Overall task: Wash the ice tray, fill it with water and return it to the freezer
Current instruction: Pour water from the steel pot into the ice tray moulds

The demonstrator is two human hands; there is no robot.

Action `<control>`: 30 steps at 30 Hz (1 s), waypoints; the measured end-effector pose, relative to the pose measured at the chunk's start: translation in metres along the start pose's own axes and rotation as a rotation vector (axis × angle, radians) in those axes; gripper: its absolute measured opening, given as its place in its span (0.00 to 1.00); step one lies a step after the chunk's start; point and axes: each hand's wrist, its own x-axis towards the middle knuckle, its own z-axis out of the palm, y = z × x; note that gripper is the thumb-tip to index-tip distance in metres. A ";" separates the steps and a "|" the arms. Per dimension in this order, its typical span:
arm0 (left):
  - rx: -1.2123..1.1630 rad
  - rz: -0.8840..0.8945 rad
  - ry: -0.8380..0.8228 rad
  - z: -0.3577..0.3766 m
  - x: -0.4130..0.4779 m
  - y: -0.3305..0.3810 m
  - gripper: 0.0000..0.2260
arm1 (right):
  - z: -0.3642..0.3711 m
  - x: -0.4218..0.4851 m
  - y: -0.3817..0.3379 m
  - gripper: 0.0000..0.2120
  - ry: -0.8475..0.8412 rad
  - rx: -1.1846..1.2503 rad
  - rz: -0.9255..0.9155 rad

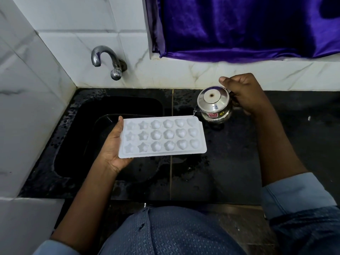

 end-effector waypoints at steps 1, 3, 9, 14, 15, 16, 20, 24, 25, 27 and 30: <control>0.008 -0.001 0.002 0.000 -0.001 -0.001 0.31 | 0.000 0.000 -0.001 0.26 -0.002 -0.001 -0.003; 0.029 -0.004 -0.001 0.001 -0.002 -0.003 0.32 | 0.001 0.000 -0.003 0.25 -0.007 -0.007 -0.009; 0.021 -0.004 0.012 0.003 -0.005 -0.005 0.32 | 0.005 0.001 -0.012 0.25 -0.019 -0.001 -0.023; 0.001 -0.013 0.029 0.007 -0.008 -0.008 0.31 | 0.009 0.002 -0.014 0.26 -0.034 0.003 -0.021; 0.003 -0.011 0.031 0.009 -0.009 -0.008 0.31 | 0.010 0.002 -0.014 0.26 -0.038 0.006 -0.022; 0.007 -0.009 0.030 0.010 -0.009 -0.008 0.31 | 0.010 0.002 -0.014 0.26 -0.043 0.011 -0.025; 0.005 -0.012 0.036 0.013 -0.010 -0.009 0.31 | 0.010 0.002 -0.014 0.26 -0.052 0.005 -0.030; -0.006 -0.019 0.028 0.014 -0.009 -0.010 0.30 | 0.011 0.003 -0.015 0.25 -0.056 -0.002 -0.037; -0.004 -0.019 0.026 0.013 -0.008 -0.010 0.30 | 0.011 0.003 -0.015 0.25 -0.054 -0.005 -0.039; 0.005 -0.021 0.017 0.013 -0.007 -0.011 0.31 | 0.011 0.003 -0.015 0.25 -0.052 -0.007 -0.047; 0.006 -0.022 0.020 0.012 -0.007 -0.011 0.31 | 0.011 0.004 -0.014 0.26 -0.054 -0.009 -0.054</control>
